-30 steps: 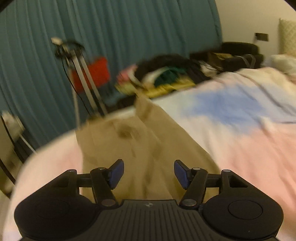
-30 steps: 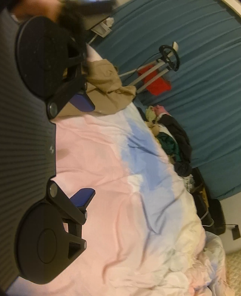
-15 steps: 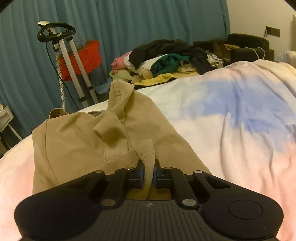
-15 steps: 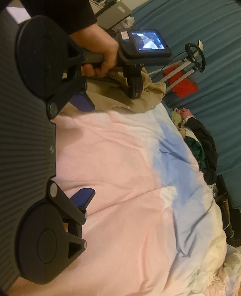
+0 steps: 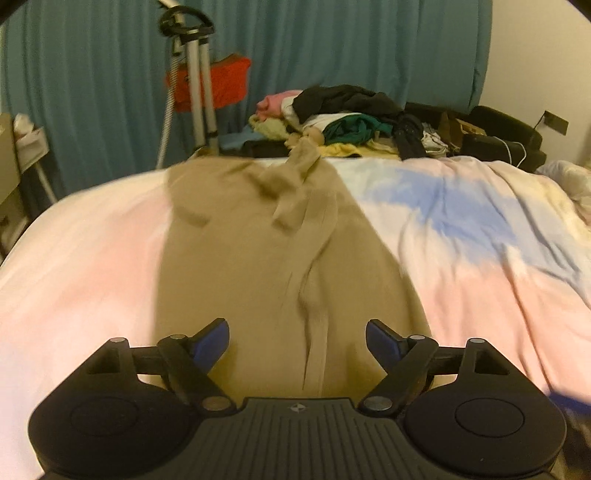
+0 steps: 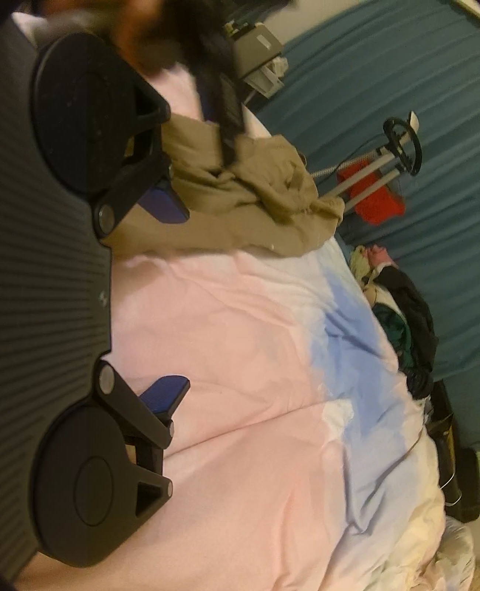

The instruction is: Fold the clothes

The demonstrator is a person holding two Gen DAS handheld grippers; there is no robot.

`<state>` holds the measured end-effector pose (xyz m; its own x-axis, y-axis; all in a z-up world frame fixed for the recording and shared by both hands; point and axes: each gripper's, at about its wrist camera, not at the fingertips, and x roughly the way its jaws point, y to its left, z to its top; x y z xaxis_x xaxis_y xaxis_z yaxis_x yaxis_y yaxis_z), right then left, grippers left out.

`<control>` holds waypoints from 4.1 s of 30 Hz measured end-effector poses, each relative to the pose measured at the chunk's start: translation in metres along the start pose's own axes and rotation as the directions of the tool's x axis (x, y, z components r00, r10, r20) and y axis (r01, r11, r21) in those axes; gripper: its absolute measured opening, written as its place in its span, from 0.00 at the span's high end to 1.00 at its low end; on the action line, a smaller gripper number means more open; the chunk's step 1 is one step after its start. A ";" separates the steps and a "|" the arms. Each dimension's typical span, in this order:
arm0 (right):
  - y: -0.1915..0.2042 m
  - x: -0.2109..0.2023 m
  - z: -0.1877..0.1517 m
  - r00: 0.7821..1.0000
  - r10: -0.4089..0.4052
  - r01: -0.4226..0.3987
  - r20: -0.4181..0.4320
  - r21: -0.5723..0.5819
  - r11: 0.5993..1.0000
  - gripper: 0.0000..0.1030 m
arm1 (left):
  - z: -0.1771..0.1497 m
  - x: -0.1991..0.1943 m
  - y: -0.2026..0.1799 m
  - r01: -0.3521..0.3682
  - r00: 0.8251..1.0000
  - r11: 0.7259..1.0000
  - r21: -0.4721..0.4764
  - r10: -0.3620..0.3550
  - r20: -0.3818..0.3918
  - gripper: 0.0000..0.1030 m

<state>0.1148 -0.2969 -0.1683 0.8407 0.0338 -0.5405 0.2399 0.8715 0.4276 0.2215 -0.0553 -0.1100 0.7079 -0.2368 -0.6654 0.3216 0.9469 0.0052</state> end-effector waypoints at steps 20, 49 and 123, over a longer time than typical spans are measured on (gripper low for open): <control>0.016 -0.057 -0.017 0.986 0.120 -0.113 -0.117 0.061 0.992 0.12 | -0.126 -0.124 0.071 -0.034 0.952 0.961 -0.276 -0.053 -0.302 0.11; -0.044 -0.058 -0.074 0.829 0.400 -0.170 -0.390 0.506 0.846 0.35 | -0.167 -0.103 0.105 -0.001 0.805 0.774 -0.633 -0.375 -0.460 0.24; 0.020 -0.130 0.008 0.873 0.485 -0.417 -0.056 0.430 0.801 0.91 | -0.115 -0.276 0.143 0.393 0.898 0.563 -0.727 -0.405 0.172 0.95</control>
<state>0.0144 -0.2876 -0.0840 0.8228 0.4797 -0.3048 0.0499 0.4732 0.8795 -0.0001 0.1708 -0.0112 0.6136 -0.6332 -0.4717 0.0017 0.5984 -0.8012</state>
